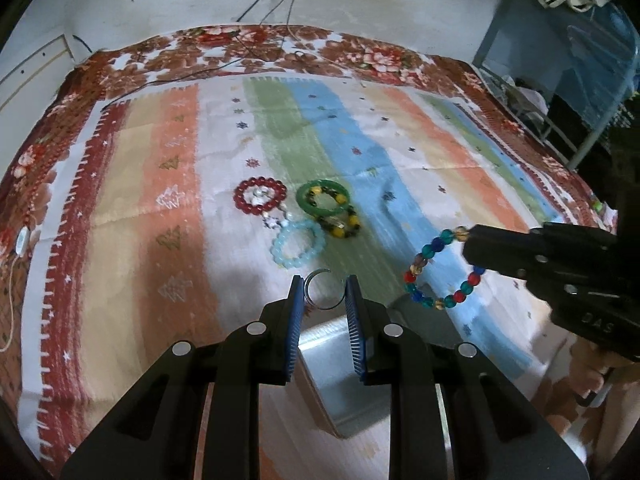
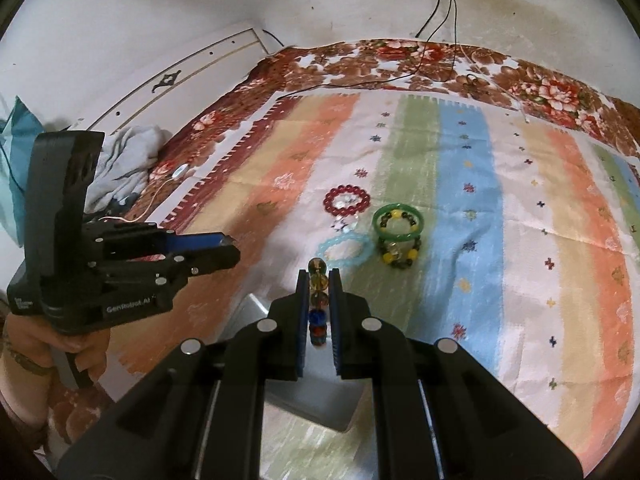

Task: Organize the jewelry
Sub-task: 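Close left tool on the silver ring while right tool grips the multicolour bracelet, carry both to the tin, then open left tool over the tin while right tool releases the multicolour bracelet into it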

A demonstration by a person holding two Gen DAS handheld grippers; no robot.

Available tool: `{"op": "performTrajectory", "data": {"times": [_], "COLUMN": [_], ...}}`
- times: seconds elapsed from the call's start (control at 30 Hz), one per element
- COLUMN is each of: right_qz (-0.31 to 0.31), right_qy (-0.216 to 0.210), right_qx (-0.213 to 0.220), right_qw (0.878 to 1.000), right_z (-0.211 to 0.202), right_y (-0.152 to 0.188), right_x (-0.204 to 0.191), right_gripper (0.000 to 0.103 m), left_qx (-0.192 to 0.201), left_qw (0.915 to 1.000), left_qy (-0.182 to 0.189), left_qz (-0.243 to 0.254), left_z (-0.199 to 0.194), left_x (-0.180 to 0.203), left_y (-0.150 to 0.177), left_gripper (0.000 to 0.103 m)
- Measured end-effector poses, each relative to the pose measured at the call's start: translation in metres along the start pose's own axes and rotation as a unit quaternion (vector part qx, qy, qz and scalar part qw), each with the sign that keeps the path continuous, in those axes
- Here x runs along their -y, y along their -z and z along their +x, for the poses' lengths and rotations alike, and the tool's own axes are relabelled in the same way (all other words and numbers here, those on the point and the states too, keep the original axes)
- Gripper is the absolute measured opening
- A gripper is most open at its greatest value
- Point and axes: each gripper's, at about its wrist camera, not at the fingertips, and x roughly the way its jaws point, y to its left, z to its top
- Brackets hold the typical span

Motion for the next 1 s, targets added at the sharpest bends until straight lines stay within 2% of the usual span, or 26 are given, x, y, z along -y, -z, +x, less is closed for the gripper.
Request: {"op": "performTrajectory", "data": {"times": [0.23,0.43,0.5,0.53,0.6,1.0], "right_qz": [0.002,-0.006,-0.011,-0.011,-0.016,0.006], "right_qy": [-0.015,-0.026,-0.03,-0.027,-0.016,0.009], "right_qx": [-0.009,-0.018,-0.022,-0.022,-0.02,-0.005], "right_qw": [1.0,0.999,0.999,0.999,1.0,1.0], "right_z": [-0.005,-0.003,-0.001,0.0,0.001,0.004], "right_y": [0.018,0.022,0.023,0.023,0.023,0.016], "right_x": [-0.005,-0.009,-0.011,-0.011,-0.011,0.007], "right_gripper": [0.011,0.011,0.012,0.016,0.047,0.048], "left_qx": [-0.003,-0.009,-0.015,-0.018,-0.018,-0.008], "left_qw": [0.9997,0.9993,0.9984,0.998,0.9984,0.9996], "left_qy": [0.023,0.033,0.052,0.058,0.051,0.026], "left_qz": [0.007,0.011,0.014,0.015,0.014,-0.008], "left_z": [-0.007,-0.004,-0.003,-0.002,0.001,0.001], "left_x": [0.014,0.021,0.024,0.024,0.024,0.001], "left_y": [0.019,0.021,0.022,0.023,0.023,0.012], "left_gripper": [0.02,0.02,0.021,0.021,0.036,0.036]}}
